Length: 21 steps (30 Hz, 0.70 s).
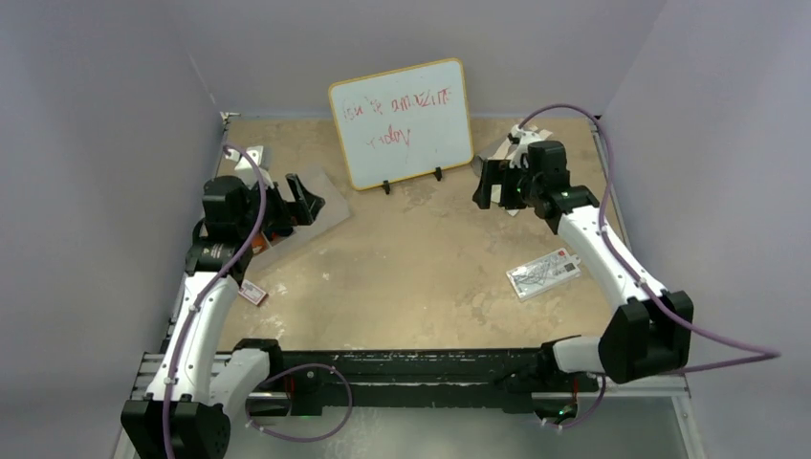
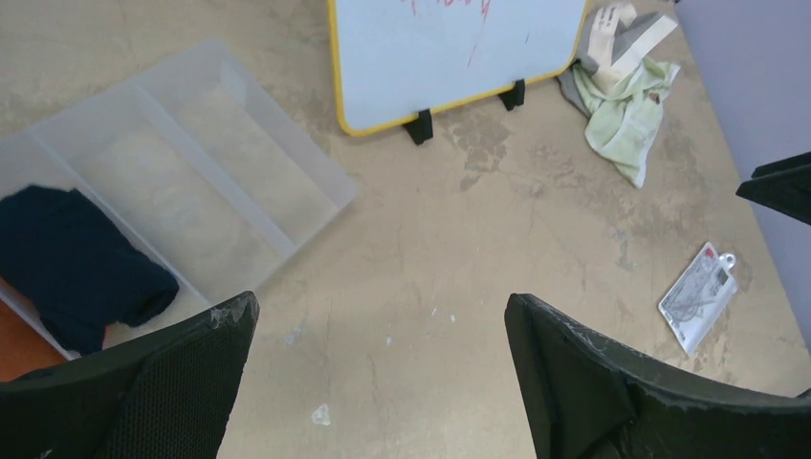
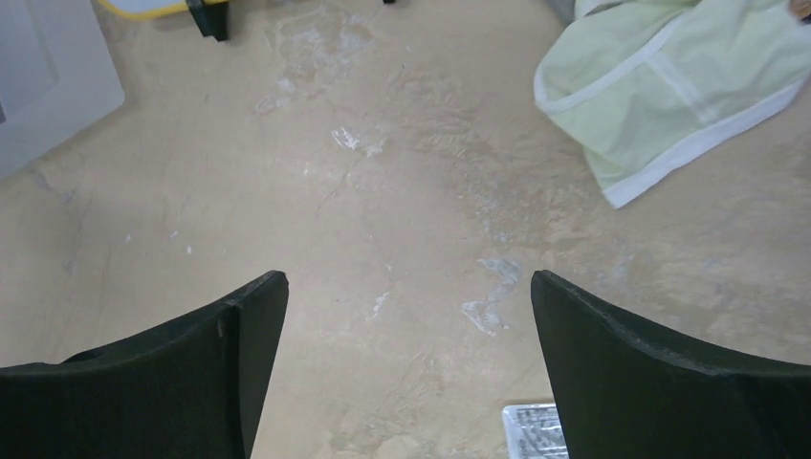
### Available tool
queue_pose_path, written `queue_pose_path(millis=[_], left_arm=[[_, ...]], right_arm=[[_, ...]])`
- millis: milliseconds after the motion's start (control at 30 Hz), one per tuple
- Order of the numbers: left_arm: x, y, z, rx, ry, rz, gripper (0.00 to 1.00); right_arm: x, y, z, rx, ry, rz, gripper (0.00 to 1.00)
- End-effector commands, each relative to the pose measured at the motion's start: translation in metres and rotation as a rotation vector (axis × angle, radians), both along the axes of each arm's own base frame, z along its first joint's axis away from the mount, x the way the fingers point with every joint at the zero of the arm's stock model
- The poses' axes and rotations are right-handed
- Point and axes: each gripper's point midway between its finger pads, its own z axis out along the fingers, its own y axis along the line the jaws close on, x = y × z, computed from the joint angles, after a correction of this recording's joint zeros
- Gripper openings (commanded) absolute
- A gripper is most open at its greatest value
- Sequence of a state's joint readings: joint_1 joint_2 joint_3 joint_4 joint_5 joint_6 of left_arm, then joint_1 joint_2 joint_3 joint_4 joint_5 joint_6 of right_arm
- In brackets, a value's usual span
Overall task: Roll the underwear
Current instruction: Pick up the underwear from the corner of the board.
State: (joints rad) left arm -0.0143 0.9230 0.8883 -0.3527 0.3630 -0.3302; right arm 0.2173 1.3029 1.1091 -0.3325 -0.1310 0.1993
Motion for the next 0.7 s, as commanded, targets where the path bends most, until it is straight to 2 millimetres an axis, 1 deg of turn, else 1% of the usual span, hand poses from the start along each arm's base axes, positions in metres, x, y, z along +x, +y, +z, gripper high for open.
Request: queue_pose_path(millis=[0,33,67,133,167,200,233,267,333,367,433,467,533,600,667], left_arm=[[0.002,0.005,-0.002,-0.03,-0.053,0.058,1.0],[0.004,0.007,-0.005,-0.043,-0.037,0.077,1.0],[0.004,0.006,-0.007,-0.048,-0.005,0.08,1.0],[0.004,0.003,-0.007,-0.038,0.018,0.049,1.0],[0.005,0.005,-0.01,-0.049,0.037,0.078,1.0],[0.007,0.01,-0.014,-0.059,0.052,0.12,1.0],[0.008,0.011,-0.015,-0.081,0.058,0.139,1.0],[0.009,0.007,-0.014,-0.102,0.056,0.131,1.0],[0.011,-0.005,-0.012,-0.138,0.057,0.066,1.0],[0.011,-0.011,-0.009,-0.155,0.064,0.03,1.0],[0.013,-0.021,-0.008,-0.166,0.09,-0.038,1.0],[0.015,-0.023,-0.009,-0.159,0.101,-0.053,0.98],[0.018,-0.019,-0.012,-0.147,0.103,-0.036,0.96],[0.017,-0.018,-0.014,-0.154,0.084,-0.022,0.96],[0.012,-0.018,-0.016,-0.166,0.073,-0.018,0.96]], right_arm=[[0.003,0.016,-0.009,0.064,0.075,0.027,0.99],[0.005,0.012,-0.014,0.053,0.095,-0.008,0.99],[0.009,0.004,-0.024,0.024,0.118,-0.057,0.99],[0.014,-0.011,-0.036,-0.017,0.152,-0.17,0.99],[0.012,-0.013,-0.042,-0.015,0.19,-0.209,0.99],[0.013,-0.021,-0.048,-0.045,0.209,-0.257,0.99],[0.013,-0.029,-0.052,-0.075,0.223,-0.294,0.99],[0.015,-0.035,-0.056,-0.104,0.227,-0.318,0.99],[0.017,-0.052,-0.065,-0.17,0.235,-0.388,0.99],[0.02,-0.061,-0.066,-0.175,0.242,-0.416,0.99],[0.027,-0.079,-0.069,-0.131,0.266,-0.455,0.99],[0.03,-0.088,-0.07,-0.102,0.272,-0.483,0.98],[0.04,-0.099,-0.068,-0.048,0.27,-0.502,0.95],[0.051,-0.102,-0.067,-0.007,0.259,-0.501,0.9],[0.065,-0.097,-0.069,0.021,0.253,-0.478,0.85]])
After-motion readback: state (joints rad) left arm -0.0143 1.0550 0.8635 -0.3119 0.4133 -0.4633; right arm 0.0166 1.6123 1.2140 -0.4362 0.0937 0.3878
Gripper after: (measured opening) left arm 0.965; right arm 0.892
